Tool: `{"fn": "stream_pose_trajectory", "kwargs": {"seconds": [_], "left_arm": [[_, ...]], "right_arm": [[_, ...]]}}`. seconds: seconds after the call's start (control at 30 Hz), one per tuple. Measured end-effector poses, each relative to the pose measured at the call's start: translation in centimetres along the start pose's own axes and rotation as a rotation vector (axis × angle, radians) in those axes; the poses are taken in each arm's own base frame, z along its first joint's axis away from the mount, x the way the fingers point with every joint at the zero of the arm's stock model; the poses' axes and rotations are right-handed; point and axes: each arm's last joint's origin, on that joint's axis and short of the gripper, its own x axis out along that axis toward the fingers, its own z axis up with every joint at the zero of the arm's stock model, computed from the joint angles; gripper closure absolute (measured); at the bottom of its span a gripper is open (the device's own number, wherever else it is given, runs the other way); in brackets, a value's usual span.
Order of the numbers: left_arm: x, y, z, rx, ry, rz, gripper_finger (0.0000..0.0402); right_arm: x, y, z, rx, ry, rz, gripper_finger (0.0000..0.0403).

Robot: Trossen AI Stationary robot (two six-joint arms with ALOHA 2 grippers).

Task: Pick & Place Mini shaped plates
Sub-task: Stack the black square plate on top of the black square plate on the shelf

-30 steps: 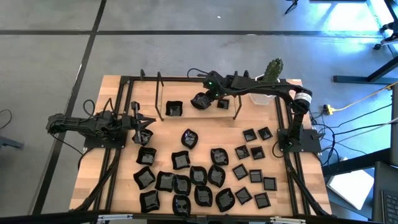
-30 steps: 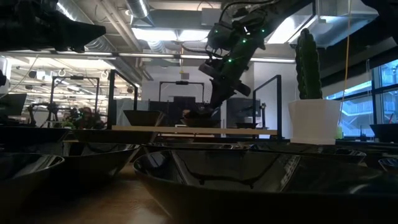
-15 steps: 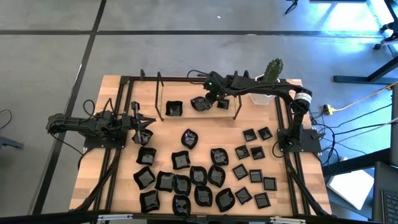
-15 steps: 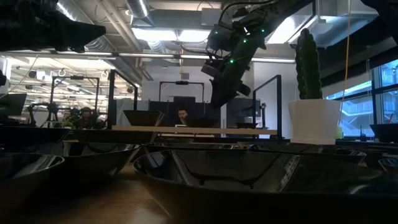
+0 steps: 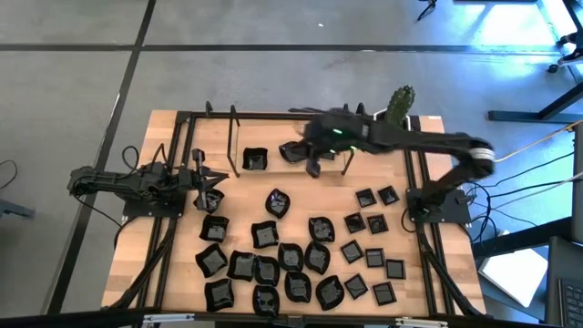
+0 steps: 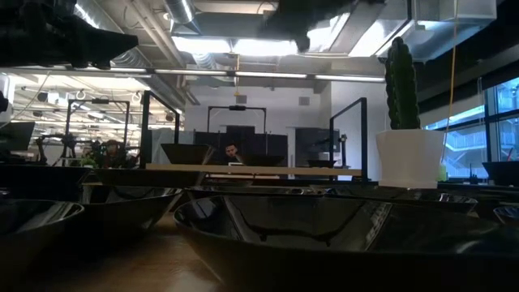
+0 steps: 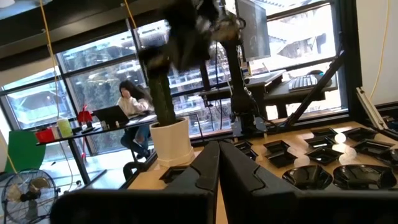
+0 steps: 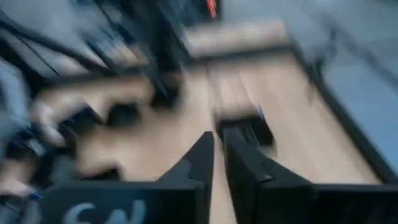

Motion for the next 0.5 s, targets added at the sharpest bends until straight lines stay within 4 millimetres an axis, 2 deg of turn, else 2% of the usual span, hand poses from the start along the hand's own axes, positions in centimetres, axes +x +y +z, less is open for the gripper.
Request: {"fn": "stream_pose_trajectory", "kwargs": {"seconds": [0.1, 0.23, 0.37, 0.5], "left_arm": [[0.0, 0.0, 0.0, 0.0, 0.0, 0.0, 0.0394], [0.0, 0.0, 0.0, 0.0, 0.0, 0.0, 0.0397], [0.0, 0.0, 0.0, 0.021, -0.001, 0.0, 0.0395], [0.0, 0.0, 0.0, 0.018, -0.002, 0.001, 0.0394]], "right_arm": [[-3.4, 1.5, -0.6, -0.026, -0.137, 0.041, 0.0397], [-7.0, 2.9, -4.2, -0.075, -0.189, 0.099, 0.0391], [-8.8, 4.0, -8.8, -0.11, -0.277, 0.157, 0.0398], [-9.7, 4.5, -13.4, -0.144, -0.357, 0.212, 0.0394]]}}
